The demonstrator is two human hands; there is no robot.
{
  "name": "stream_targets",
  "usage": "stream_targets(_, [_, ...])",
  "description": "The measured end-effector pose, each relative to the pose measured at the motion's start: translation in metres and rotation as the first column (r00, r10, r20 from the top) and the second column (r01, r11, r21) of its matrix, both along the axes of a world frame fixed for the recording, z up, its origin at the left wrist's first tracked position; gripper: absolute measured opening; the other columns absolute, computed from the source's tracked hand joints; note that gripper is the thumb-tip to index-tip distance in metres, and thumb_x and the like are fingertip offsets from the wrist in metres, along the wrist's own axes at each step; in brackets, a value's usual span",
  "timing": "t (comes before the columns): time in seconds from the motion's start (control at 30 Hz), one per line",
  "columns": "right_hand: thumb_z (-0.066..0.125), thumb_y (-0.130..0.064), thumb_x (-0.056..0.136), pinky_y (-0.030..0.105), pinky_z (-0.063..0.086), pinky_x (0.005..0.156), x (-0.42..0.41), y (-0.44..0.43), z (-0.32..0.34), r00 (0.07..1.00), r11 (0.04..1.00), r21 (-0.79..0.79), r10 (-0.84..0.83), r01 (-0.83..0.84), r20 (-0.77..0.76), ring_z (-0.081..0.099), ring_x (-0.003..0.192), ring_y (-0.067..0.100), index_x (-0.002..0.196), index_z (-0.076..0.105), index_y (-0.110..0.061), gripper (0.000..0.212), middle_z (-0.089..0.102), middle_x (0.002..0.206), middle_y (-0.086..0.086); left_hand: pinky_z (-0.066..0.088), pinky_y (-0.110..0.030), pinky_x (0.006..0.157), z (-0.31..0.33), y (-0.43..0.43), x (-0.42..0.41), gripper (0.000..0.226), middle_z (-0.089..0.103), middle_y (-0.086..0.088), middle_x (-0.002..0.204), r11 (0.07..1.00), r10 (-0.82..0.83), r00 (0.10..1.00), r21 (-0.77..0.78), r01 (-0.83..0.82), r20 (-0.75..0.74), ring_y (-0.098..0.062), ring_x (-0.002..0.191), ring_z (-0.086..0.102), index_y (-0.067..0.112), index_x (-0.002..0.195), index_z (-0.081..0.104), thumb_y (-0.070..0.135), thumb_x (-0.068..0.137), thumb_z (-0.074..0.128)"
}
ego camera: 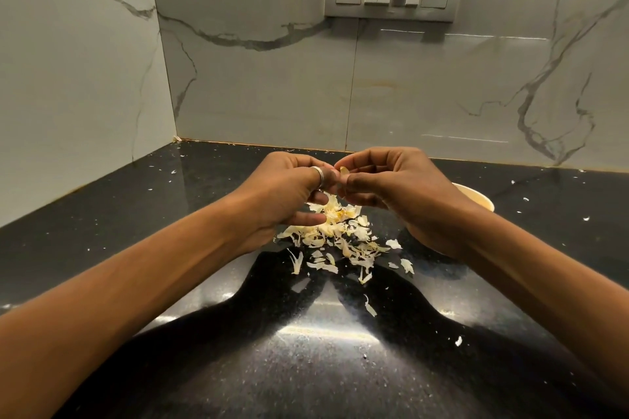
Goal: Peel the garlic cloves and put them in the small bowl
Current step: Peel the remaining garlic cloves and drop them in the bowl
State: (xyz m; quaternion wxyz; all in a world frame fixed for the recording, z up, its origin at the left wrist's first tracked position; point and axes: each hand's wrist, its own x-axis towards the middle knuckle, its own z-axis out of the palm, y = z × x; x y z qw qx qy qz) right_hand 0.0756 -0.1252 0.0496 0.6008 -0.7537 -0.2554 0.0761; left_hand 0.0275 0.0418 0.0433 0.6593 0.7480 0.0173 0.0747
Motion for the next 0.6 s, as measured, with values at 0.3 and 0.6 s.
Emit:
stream_targets(0.3, [0.066,0.001,0.091,0.016,0.054,0.064,-0.0025,0.0028,-0.0043,0.997,1.000,-0.013,0.000,0.001,0.073,0.072,0.074,0.010,0.105,0.069,0.001,0.014,0.073,0.095,0.015,0.055,-0.022,0.054,-0.0042,-0.0001,0.0023,0.024,0.057,-0.002,0.076,0.998,0.024,1.000,0.058,-0.025,0.014,-0.005,0.062,0.055,0.001,0.100,0.070,0.022,0.101,0.057])
stream_targets(0.6, [0.065,0.001,0.092,0.019,0.057,0.065,-0.0006,-0.0004,-0.0020,0.996,0.998,0.040,-0.058,0.055,0.073,0.073,0.075,0.016,0.103,0.067,0.002,0.011,0.075,0.090,0.017,0.056,-0.025,0.056,-0.0050,0.0028,0.0059,0.021,0.056,-0.006,0.081,0.984,0.105,0.994,0.148,-0.104,0.002,-0.012,0.070,0.055,0.007,0.086,0.066,0.025,0.097,0.061])
